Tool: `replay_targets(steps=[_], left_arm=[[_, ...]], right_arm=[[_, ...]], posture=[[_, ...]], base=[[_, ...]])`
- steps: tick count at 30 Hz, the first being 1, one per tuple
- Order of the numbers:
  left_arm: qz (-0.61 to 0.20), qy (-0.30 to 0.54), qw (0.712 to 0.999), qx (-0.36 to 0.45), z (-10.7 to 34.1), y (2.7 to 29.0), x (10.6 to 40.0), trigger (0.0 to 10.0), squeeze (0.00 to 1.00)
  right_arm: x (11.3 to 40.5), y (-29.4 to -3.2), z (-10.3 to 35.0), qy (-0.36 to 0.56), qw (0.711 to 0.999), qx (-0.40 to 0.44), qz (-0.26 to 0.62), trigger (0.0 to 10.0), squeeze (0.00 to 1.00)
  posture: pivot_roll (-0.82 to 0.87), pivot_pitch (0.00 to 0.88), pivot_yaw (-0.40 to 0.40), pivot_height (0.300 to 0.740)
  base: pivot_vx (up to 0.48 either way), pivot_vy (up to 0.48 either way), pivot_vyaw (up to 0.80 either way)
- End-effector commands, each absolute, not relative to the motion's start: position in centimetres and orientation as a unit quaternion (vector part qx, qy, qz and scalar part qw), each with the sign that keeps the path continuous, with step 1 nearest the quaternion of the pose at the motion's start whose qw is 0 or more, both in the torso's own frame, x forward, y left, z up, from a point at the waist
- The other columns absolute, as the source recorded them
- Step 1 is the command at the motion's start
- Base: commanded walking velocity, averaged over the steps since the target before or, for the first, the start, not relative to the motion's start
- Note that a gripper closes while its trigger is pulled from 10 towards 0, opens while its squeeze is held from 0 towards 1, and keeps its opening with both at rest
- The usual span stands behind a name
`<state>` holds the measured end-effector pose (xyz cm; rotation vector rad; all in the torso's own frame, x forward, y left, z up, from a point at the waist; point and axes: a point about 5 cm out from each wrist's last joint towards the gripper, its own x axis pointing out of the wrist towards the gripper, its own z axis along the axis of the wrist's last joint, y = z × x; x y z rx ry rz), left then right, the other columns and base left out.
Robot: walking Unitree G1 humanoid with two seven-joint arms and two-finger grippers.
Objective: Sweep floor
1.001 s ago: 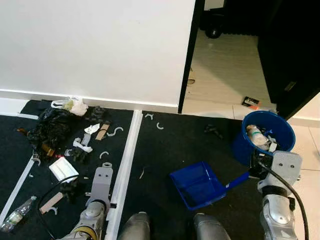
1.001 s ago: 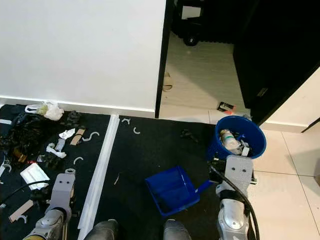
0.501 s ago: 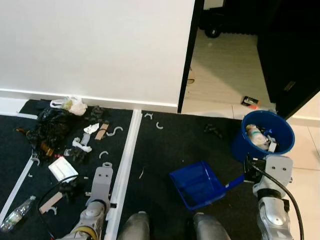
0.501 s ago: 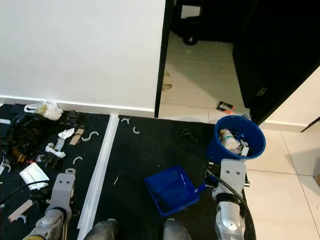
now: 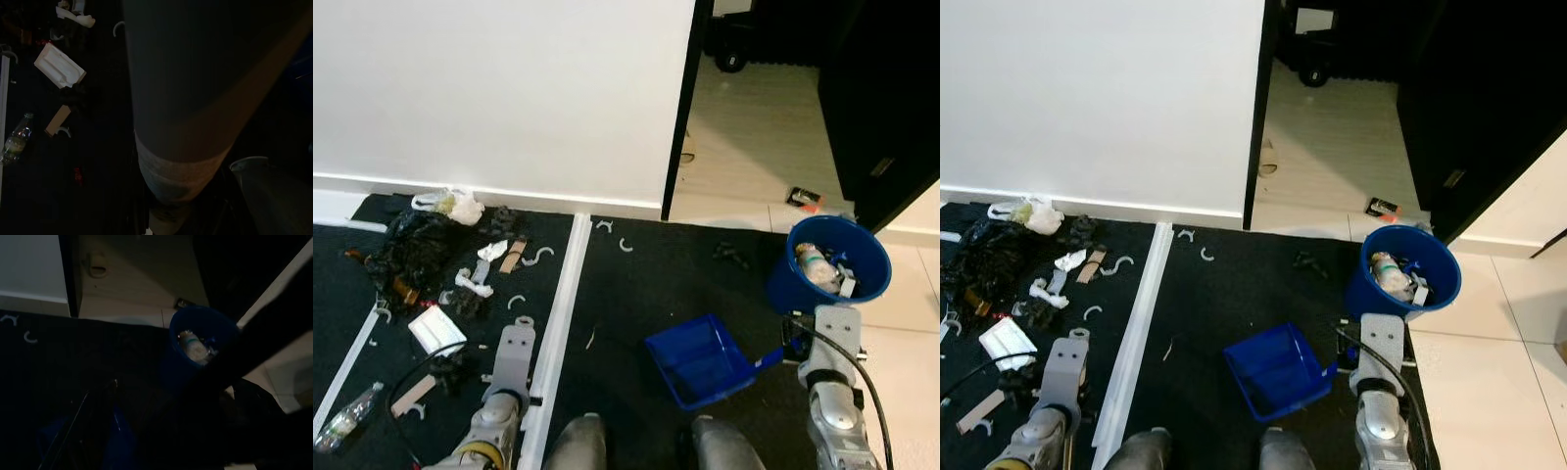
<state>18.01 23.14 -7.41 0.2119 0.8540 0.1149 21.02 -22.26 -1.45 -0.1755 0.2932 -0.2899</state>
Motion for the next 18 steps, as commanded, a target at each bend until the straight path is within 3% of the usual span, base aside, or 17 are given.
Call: replay_targets(steps=[1, 11, 12, 13, 14, 18], left_arm=[[0.05, 0.423, 0.899, 0.103, -7.8, 22.7, 17.6, 10.0, 0.0], [0.058, 0.408, 0.904, 0.113, -7.1, 23.4, 18.4, 10.0, 0.0], [0.06, 0.402, 0.906, 0.117, -6.9, 23.7, 18.6, 10.0, 0.0], [0.061, 0.398, 0.907, 0.12, -6.8, 23.8, 18.8, 10.0, 0.0], [0.06, 0.394, 0.909, 0.121, -6.7, 23.7, 18.9, 10.0, 0.0], [0.059, 0.392, 0.91, 0.119, -6.7, 23.6, 19.0, 10.0, 0.0]], right_arm=[[20.9, -22.8, -1.8, 0.151, 0.972, -0.08, -0.163, 10.0, 0.0], [21.5, -21.8, -2.0, 0.136, 0.978, -0.076, -0.139, 10.0, 0.0], [21.5, -21.8, -1.9, 0.134, 0.978, -0.077, -0.138, 8.9, 0.0], [21.6, -21.7, -1.9, 0.132, 0.979, -0.079, -0.136, 5.0, 0.0], [21.7, -21.7, -1.8, 0.126, 0.979, -0.085, -0.133, 0.0, 0.0], [21.7, -21.6, -1.8, 0.12, 0.98, -0.091, -0.129, 0.0, 0.0]], posture=[[0.09, 0.062, -0.035, 0.74], [0.09, 0.058, -0.033, 0.74], [0.09, 0.059, -0.032, 0.74], [0.09, 0.059, -0.032, 0.74], [0.09, 0.059, -0.03, 0.74], [0.09, 0.061, -0.03, 0.74]], base=[[0.0, 0.0, 0.0], [0.0, 0.0, 0.0], [0.0, 0.0, 0.0], [0.0, 0.0, 0.0], [0.0, 0.0, 0.0], [0.0, 0.0, 0.0]])
